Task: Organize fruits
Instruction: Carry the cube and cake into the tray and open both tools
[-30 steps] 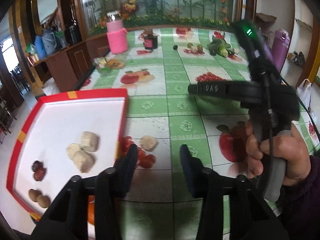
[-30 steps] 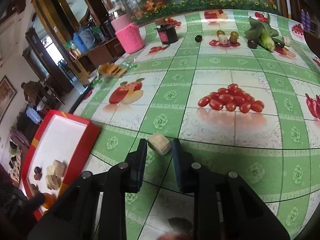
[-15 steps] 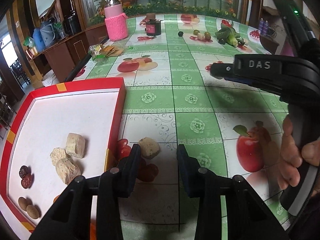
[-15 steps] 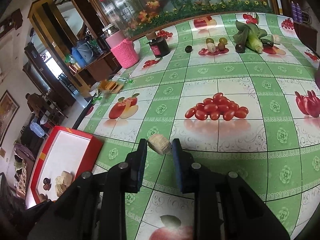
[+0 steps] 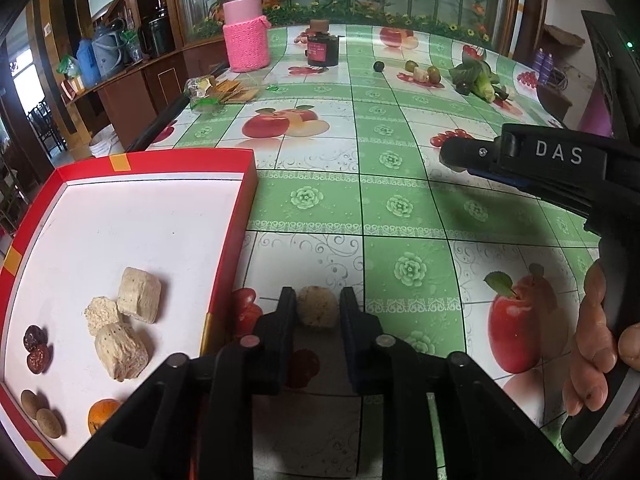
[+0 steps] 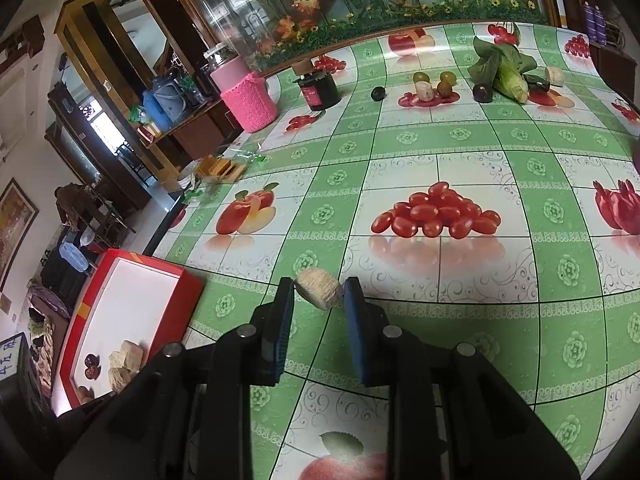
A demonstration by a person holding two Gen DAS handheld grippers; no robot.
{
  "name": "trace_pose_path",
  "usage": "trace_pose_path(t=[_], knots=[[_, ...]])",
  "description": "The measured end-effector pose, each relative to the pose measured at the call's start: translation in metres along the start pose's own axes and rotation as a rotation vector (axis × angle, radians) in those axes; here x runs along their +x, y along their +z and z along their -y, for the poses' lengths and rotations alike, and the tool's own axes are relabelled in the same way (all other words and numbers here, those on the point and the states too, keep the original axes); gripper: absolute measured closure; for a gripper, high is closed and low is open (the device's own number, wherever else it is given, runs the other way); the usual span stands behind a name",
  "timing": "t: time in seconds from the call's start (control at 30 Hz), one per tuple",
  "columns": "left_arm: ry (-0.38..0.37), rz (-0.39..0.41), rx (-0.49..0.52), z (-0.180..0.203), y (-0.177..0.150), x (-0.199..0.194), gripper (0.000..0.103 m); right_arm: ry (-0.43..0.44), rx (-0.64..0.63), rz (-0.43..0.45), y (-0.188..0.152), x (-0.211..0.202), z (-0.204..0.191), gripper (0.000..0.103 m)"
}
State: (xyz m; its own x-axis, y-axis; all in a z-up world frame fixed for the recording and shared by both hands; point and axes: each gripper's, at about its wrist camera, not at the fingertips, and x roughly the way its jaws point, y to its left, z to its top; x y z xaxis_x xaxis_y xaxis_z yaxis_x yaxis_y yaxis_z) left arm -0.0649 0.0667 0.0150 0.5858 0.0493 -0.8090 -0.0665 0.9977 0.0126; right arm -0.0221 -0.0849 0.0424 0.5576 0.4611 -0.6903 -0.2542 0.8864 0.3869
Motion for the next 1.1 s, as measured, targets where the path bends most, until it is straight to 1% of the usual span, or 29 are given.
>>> trace_pose_path(t=[0.1,0.2,0.3,0.43,0.53,0.67,0.8,0.93,1.1], knots=[[-0.012,0.006,-0.010,0.000,-0.001,-0.002,0.083,0.000,0.000,0.004,0.000,0.000,0.000,0.075],[-0.018,0.034,-0.006,0.003,-0.003,-0.011,0.083,0.004,-0.006,0.012,0.000,0.000,-0.001,0.075],[-0.004,0.069,-0.002,0.003,-0.003,-0.024,0.083,0.043,-0.018,0.032,-0.001,-0.004,-0.004,0.075],[0.043,0.155,-0.006,-0.007,-0.001,-0.052,0.083,0.103,-0.057,0.076,-0.004,-0.012,-0.013,0.075],[0.096,0.223,-0.016,-0.020,-0.001,-0.074,0.083,0.140,-0.098,0.103,-0.008,-0.016,-0.026,0.075],[0.159,0.273,-0.044,-0.042,-0.002,-0.088,0.083,0.171,-0.145,0.115,-0.015,-0.015,-0.047,0.075],[0.202,0.280,-0.081,-0.068,-0.005,-0.089,0.083,0.193,-0.181,0.117,-0.024,-0.010,-0.073,0.075],[0.215,0.266,-0.127,-0.093,-0.012,-0.085,0.083,0.230,-0.178,0.105,-0.031,-0.001,-0.100,0.075],[0.234,0.248,-0.182,-0.121,-0.018,-0.078,0.083,0.282,-0.197,0.070,-0.041,0.016,-0.138,0.075]])
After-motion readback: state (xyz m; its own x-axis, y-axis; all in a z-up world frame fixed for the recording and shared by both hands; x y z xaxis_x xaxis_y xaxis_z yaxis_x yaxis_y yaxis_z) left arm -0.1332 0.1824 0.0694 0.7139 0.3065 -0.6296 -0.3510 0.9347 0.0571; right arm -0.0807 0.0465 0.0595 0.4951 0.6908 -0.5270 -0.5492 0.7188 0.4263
